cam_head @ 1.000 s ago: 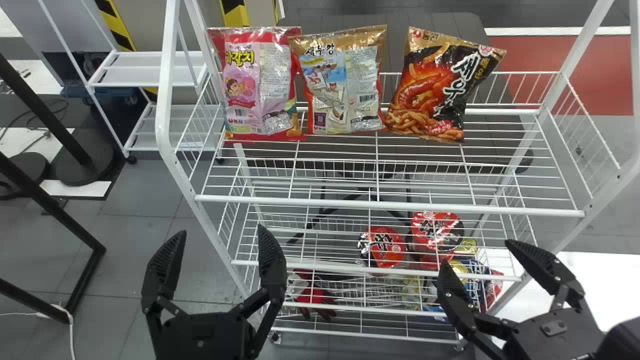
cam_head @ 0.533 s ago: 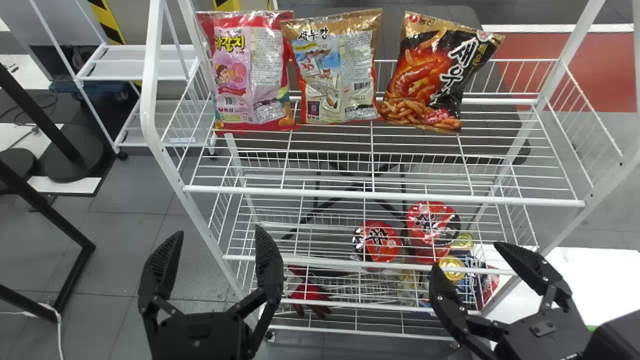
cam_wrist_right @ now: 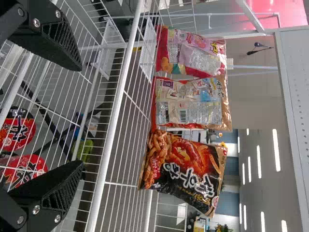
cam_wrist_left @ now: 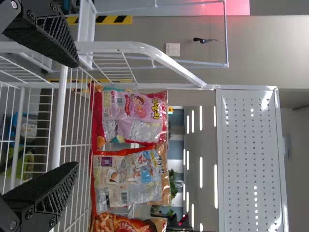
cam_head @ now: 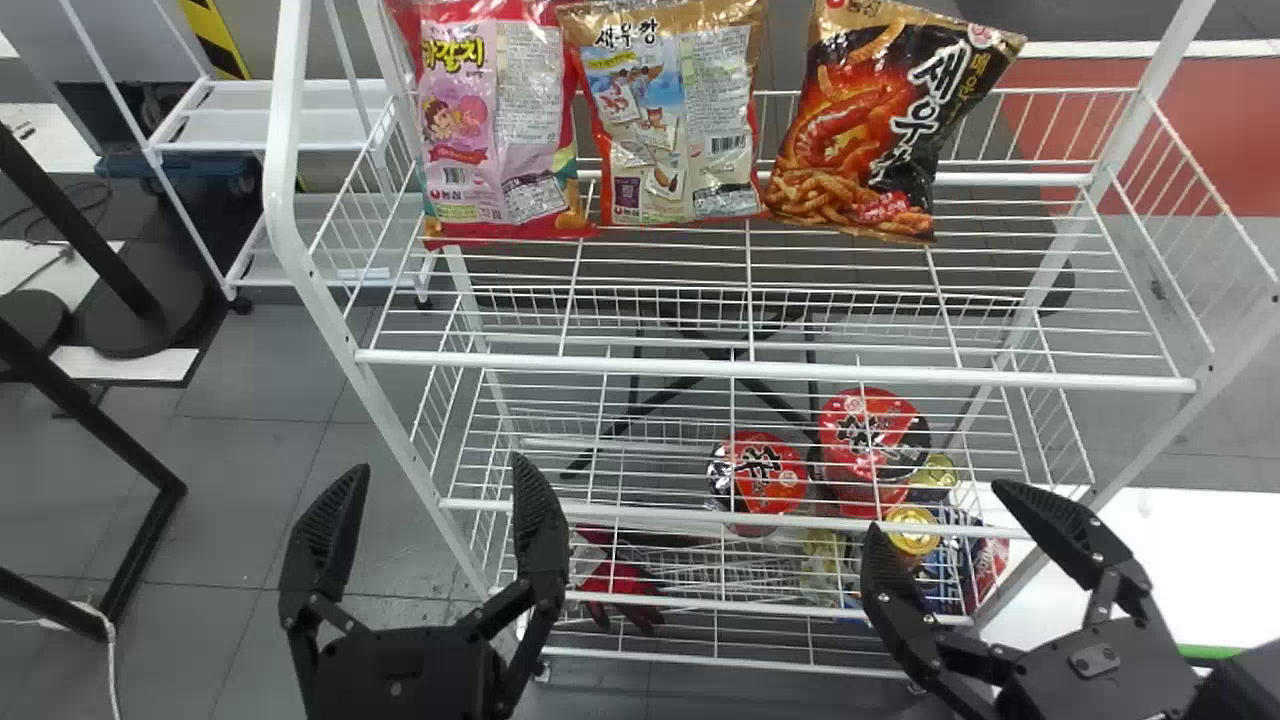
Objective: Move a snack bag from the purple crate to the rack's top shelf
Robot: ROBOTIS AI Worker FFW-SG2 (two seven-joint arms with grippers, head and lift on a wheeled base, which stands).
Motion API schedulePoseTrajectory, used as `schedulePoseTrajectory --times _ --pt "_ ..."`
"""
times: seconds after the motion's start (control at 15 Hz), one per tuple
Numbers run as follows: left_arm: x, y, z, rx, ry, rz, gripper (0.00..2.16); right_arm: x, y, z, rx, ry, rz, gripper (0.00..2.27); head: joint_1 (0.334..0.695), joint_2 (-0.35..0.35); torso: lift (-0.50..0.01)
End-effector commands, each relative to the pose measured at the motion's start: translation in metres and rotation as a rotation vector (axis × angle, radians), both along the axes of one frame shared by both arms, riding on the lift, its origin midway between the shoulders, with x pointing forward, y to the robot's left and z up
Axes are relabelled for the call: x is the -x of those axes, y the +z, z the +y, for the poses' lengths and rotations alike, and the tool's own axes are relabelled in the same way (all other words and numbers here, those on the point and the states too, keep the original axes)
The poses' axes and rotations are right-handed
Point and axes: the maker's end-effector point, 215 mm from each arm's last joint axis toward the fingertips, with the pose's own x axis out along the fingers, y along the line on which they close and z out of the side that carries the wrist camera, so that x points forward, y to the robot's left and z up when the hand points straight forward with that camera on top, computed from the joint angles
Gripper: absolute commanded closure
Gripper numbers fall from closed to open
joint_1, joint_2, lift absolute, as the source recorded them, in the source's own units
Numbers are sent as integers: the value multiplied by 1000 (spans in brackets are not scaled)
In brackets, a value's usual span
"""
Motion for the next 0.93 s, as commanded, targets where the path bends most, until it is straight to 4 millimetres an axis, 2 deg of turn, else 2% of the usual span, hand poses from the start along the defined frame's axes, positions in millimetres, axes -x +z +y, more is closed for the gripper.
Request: schedulePoseTrajectory --times 0.0,0.87 --pt "1 -1 0 -2 2 2 90 0 0 1 -3 1 -4 140 695 73 -112" --pt "0 -5 4 -5 6 2 90 -3 7 -1 -13 -10 -30 140 695 82 -165"
